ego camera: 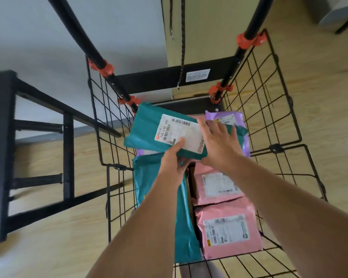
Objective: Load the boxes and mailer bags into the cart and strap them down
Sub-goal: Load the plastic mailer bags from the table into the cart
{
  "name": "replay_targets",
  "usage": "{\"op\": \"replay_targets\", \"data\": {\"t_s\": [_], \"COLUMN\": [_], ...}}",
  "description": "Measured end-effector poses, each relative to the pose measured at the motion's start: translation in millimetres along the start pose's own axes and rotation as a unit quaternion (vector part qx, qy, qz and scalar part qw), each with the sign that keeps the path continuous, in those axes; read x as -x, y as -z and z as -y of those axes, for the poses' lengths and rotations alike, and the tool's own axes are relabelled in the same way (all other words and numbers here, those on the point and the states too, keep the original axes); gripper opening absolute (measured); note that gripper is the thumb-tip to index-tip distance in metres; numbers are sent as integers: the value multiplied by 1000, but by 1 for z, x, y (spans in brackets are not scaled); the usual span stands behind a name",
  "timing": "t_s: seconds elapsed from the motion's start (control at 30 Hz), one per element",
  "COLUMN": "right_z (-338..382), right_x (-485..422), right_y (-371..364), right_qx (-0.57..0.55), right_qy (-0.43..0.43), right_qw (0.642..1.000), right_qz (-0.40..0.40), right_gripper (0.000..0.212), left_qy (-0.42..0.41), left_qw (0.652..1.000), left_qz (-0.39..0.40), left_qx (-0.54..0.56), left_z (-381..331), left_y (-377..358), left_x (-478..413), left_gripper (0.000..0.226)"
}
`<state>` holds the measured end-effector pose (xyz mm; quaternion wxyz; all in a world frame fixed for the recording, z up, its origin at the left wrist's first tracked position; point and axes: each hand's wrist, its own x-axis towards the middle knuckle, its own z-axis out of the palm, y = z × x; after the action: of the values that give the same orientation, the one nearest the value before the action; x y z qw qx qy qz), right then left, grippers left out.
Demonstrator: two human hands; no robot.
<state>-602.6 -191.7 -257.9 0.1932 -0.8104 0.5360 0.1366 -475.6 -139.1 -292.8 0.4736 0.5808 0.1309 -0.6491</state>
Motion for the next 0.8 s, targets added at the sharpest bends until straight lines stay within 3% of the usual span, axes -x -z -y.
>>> {"op": "replay_targets", "data": {"t_s": [0.1,0.3,0.5,0.8], "right_z": [9,-4,-8,-4], "right_x": [-33,-68,-73,-64], "right_y": [4,-17,-29,-14], "right_qx": [45,34,62,45], "right_qy": [4,-32,-36,-48], "right_qw": [999,998,995,995], "right_qz": [-1,42,69,71], "right_gripper": [124,123,123,129], "left_qy": [10,33,57,62], "left_qw": [999,995,993,984], "left_qz": [0,-76,-75,-80], "left_qx": [40,-56,-74,-146], "left_z": [-8,-4,4,-2], "left_y": [-3,0,8,-1], "left_x": [-15,-49,-58,-42], "left_gripper": [22,37,50,44]}}
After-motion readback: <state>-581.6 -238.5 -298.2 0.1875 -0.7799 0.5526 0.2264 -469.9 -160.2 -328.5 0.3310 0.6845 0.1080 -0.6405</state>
